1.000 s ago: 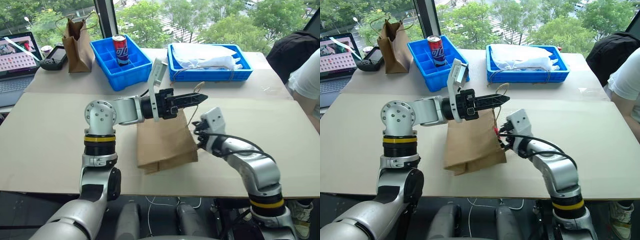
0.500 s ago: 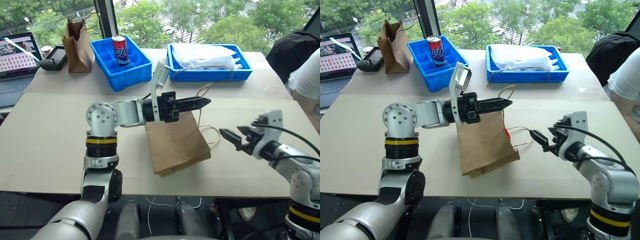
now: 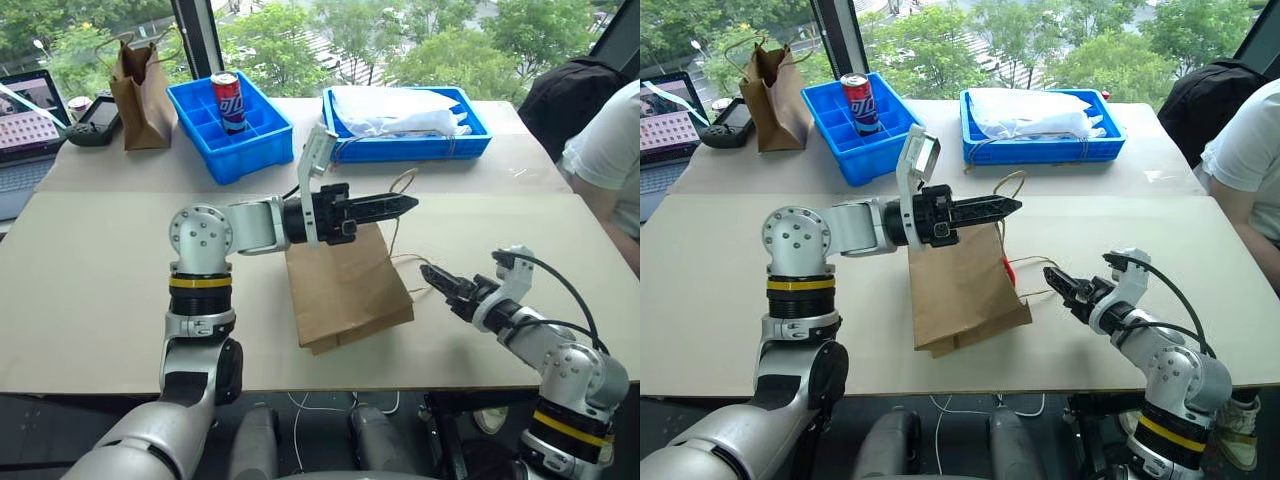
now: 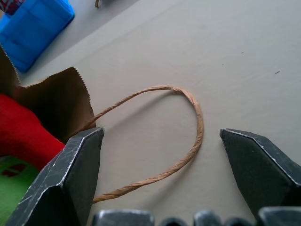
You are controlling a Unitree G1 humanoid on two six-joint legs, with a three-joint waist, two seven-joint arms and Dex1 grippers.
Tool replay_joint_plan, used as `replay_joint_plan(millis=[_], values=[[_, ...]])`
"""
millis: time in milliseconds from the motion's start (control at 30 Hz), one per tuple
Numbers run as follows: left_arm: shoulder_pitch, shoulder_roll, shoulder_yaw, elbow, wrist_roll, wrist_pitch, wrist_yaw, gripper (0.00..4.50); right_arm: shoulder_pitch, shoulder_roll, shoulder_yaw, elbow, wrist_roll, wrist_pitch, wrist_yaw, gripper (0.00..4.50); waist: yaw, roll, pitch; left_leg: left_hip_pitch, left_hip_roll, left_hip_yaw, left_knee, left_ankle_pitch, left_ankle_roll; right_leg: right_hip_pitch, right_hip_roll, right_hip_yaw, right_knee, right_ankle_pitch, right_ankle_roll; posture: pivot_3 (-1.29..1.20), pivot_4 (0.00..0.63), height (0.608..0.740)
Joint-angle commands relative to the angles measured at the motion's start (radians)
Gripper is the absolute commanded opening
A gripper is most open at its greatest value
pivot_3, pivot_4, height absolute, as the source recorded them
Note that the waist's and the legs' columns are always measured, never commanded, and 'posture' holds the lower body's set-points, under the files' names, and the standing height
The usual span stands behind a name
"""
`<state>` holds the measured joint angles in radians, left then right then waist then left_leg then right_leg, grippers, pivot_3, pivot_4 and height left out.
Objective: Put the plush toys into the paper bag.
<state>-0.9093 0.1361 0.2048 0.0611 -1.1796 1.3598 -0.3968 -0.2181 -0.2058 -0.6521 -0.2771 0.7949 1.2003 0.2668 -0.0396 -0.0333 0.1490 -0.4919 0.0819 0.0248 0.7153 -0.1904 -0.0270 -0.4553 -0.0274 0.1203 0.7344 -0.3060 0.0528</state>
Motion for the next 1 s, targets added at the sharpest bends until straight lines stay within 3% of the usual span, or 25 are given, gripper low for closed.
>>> replay_joint_plan(millis=[33, 200, 433, 600, 833, 967, 1000], values=[[-0.007, 0.012, 0.022, -0.046, -0.045, 0.009, 0.011, 0.0, 0.042, 0.034, -0.182, -0.004, 0.214, 0.116, -0.095, 4.38, 0.004, 0.0, 0.0, 0.0, 0.0, 0.0, 0.0, 0.0, 0.0, 0.0, 0.0, 0.0, 0.0, 0.0, 0.0, 0.0, 0.15, 0.665], [0.003, 0.016, 0.022, -0.051, -0.055, 0.003, 0.024, 0.0, 0.145, 0.052, -0.237, -0.055, 0.507, 0.186, -0.234, 4.38, 0.008, 0.0, 0.0, 0.0, 0.0, 0.0, 0.0, 0.0, 0.0, 0.0, 0.0, 0.0, 0.0, 0.0, 0.0, 0.0, 0.15, 0.665], [0.018, 0.003, 0.012, -0.058, -0.067, -0.004, 0.033, 0.0, 0.169, 0.12, -0.07, -0.044, 0.737, 0.037, -0.449, 4.38, -0.015, 0.001, 0.0, 0.0, 0.0, -0.002, 0.0, 0.0, 0.0, 0.0, 0.002, 0.0, 0.0, -0.001, 0.001, 0.0, 0.15, 0.665], [0.012, 0.001, 0.017, -0.063, -0.071, -0.009, 0.042, 0.0, 0.162, 0.122, 0.055, 0.013, 0.758, -0.055, -0.497, 4.38, -0.011, 0.001, 0.0, 0.0, 0.0, -0.004, 0.0, 0.0, 0.0, 0.0, 0.002, 0.0, 0.0, -0.001, 0.001, 0.0, 0.15, 0.665], [0.026, 0.001, 0.024, -0.081, -0.089, -0.01, 0.067, 0.0, 0.06, 0.088, 0.088, 0.193, 0.704, -0.218, -0.442, 4.38, -0.009, 0.001, 0.0, 0.0, 0.0, -0.004, 0.001, 0.0, 0.001, 0.0, 0.002, 0.0, 0.0, -0.001, 0.001, 0.0, 0.15, 0.665], [0.031, 0.005, 0.021, -0.088, -0.098, -0.016, 0.08, 0.0, 0.042, 0.088, 0.106, 0.256, 0.696, -0.26, -0.368, 3.41, -0.005, 0.001, 0.0, 0.0, 0.0, -0.004, 0.001, 0.001, 0.001, 0.001, 0.002, 0.0, 0.0, -0.001, 0.001, 0.0, 0.15, 0.665], [0.031, 0.007, 0.021, -0.089, -0.1, -0.019, 0.082, 0.0, 0.038, 0.089, 0.105, 0.256, 0.703, -0.271, -0.354, 2.96, -0.004, 0.001, 0.0, 0.0, 0.0, -0.004, 0.001, 0.001, 0.001, 0.001, 0.002, 0.0, 0.0, -0.001, 0.001, 0.0, 0.15, 0.665]])
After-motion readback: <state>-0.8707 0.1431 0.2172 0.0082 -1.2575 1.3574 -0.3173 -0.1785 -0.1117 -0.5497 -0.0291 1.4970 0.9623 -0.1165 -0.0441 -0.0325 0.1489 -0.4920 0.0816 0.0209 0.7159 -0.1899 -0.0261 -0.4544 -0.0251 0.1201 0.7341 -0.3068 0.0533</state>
